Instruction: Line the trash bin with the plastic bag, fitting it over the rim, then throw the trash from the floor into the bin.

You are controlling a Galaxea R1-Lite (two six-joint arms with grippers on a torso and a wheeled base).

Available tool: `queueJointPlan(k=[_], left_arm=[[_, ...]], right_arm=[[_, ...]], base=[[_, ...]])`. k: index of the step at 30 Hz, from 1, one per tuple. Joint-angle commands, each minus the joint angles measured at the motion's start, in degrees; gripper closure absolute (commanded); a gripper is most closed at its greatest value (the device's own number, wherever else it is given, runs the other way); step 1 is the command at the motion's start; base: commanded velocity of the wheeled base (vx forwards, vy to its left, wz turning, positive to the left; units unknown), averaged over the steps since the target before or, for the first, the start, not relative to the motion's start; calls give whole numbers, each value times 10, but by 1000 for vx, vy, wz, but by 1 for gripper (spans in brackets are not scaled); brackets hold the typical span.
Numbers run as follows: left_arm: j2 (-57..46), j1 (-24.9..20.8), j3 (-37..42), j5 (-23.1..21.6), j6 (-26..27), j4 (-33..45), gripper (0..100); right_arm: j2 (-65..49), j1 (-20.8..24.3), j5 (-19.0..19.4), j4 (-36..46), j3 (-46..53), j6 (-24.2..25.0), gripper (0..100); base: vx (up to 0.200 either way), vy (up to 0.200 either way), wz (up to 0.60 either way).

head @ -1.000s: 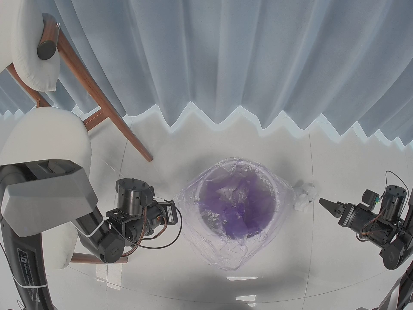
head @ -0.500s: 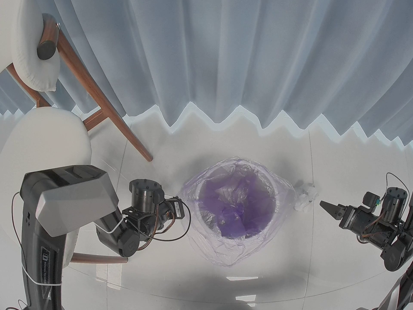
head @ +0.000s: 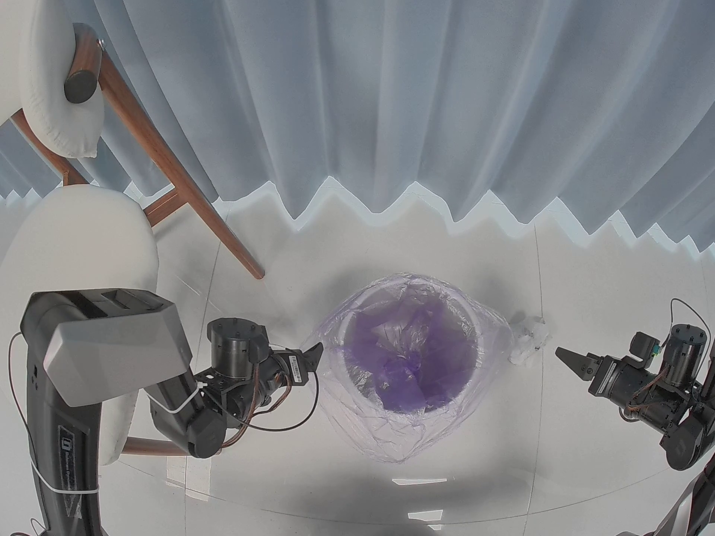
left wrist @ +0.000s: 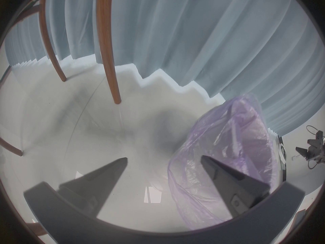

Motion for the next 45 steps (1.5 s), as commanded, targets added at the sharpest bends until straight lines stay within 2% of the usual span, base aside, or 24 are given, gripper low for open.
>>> queueJointPlan(k=[1, 5, 6, 8, 12, 14, 16, 17, 18, 20, 21, 24, 26, 27, 28, 29, 30, 31, 32, 33, 36, 40, 45], left_arm=[[-116, -2, 116, 1, 0, -67, 0], [-275, -13, 198, -3, -2, -70, 0], [-275, -13, 198, -3, -2, -70, 0], [-376, -28, 223, -4, -3, -67, 0], [-465, -45, 229, -5, -7, -66, 0], [-493, -42, 219, -16, -10, -61, 0], [-518, -34, 200, -56, -11, -41, 0], [-521, -33, 199, -59, -11, -37, 0], [-553, -26, 180, -91, -9, 10, 0], [-597, -30, 138, -111, -9, 86, 0], [-626, -35, 112, -115, -12, 151, 0], [-678, -38, 91, -119, -52, 253, 0], [-697, -40, 86, -125, -118, 282, 0], [-698, -40, 85, -126, -124, 282, 0], [-707, -41, 82, -138, -190, 286, 0], [-716, -43, 88, -144, -223, 288, 0], [-722, -45, 92, -148, -232, 289, 0], [-737, -52, 109, -159, -233, 290, 0], [-738, -54, 111, -160, -233, 291, 0], [-746, -57, 139, -170, -206, 293, 0], [-754, -58, 171, -179, -151, 295, 0], [-755, -66, 180, -183, -149, 318, 0], [-757, -61, 149, -181, -136, 392, 0]], right_arm=[[-19, -4, 0, -8, 11, -1, 0], [-32, -5, 1, -8, 9, 0, 0], [-32, -5, 1, -8, 9, 0, 0], [-31, -7, 3, -8, -4, 0, 0], [-31, -7, 4, 1, -62, 0, 0], [-33, -7, 4, 58, -123, -1, 0], [-44, -5, 9, 143, -187, -3, 0], [-45, -4, 10, 150, -192, -3, 0], [-54, -2, 29, 240, -263, -3, 0], [-60, 7, 43, 329, -343, -6, 0], [-58, 20, 45, 384, -395, -13, 0], [-42, 46, 53, 478, -473, -56, 0], [-25, 59, 78, 513, -504, -108, 0], [-23, 60, 80, 514, -507, -114, 0], [-7, 62, 101, 529, -526, -163, 0], [13, 62, 118, 535, -541, -208, 0], [24, 62, 125, 535, -548, -228, 0], [49, 62, 141, 534, -565, -263, 0], [51, 62, 144, 534, -568, -266, 0], [85, 62, 159, 531, -594, -287, 0], [121, 75, 163, 533, -639, -289, 0], [152, 92, 163, 533, -683, -288, 0], [165, 101, 163, 531, -671, -289, 0]], base=[[0, 0, 0], [0, 0, 0], [0, 0, 0], [0, 0, 0], [0, 0, 0], [0, 0, 0], [0, 0, 0], [0, 0, 0], [0, 0, 0], [0, 0, 0], [0, 0, 0], [0, 0, 0], [0, 0, 0], [0, 0, 0], [0, 0, 0], [0, 0, 0], [0, 0, 0], [0, 0, 0], [0, 0, 0], [0, 0, 0], [0, 0, 0], [0, 0, 0], [0, 0, 0]])
